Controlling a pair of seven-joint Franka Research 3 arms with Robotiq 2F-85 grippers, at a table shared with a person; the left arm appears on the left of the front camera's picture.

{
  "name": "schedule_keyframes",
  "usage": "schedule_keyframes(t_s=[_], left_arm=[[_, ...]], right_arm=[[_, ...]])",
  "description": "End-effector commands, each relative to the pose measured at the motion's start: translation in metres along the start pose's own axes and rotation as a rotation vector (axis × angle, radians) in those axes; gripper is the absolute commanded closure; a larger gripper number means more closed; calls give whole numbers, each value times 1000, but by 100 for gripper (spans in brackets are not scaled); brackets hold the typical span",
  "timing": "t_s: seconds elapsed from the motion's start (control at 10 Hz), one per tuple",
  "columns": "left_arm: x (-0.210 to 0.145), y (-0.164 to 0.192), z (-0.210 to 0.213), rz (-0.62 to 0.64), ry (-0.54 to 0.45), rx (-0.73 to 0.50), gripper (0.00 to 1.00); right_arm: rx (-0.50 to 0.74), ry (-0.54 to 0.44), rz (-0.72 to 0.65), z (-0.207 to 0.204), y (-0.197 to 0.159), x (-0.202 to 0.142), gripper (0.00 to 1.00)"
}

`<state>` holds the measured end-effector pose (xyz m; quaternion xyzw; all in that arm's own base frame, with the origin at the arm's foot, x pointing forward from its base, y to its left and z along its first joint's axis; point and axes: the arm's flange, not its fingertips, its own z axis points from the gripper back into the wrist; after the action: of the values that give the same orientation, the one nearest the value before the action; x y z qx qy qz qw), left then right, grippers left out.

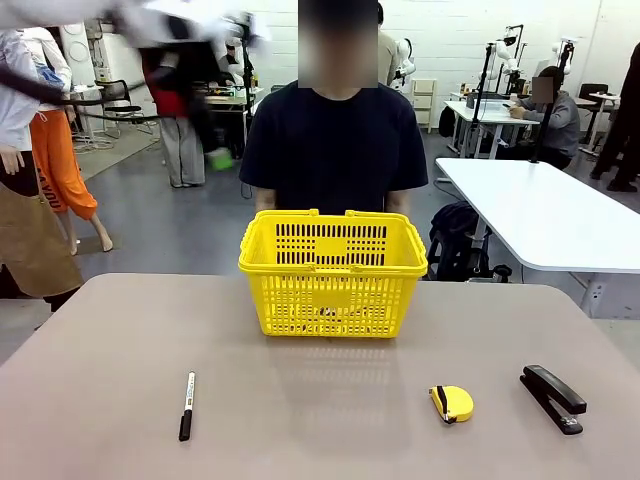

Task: Place the items the person wants into the basket.
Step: Pick up the item the person points to and place it in the Market Basket.

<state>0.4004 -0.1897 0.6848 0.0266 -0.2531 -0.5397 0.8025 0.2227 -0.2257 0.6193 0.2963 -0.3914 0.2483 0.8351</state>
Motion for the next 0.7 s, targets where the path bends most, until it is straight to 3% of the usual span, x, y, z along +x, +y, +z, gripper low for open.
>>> schedule_keyframes(t_s=[0.0,0.1,0.2,0.3,0.5,0.6], left_arm=[[-78,-19,-4,35,-63,9,0],[-98,0,1,52,-72,-12,0],[-118,-2,-2,87,-96,-10,0],[-127,-12,-7,109,-116,8,0],[-119,6,-12,130,-84,14,0],[-136,-2,-3,122,-78,4,0]], right_arm=[[21,-34,13,0,0,3,0],[21,-34,13,0,0,3,0],[21,-34,13,0,0,3,0],[21,-34,13,0,0,3,0],[21,-34,13,0,0,3,0],[21,-34,13,0,0,3,0]])
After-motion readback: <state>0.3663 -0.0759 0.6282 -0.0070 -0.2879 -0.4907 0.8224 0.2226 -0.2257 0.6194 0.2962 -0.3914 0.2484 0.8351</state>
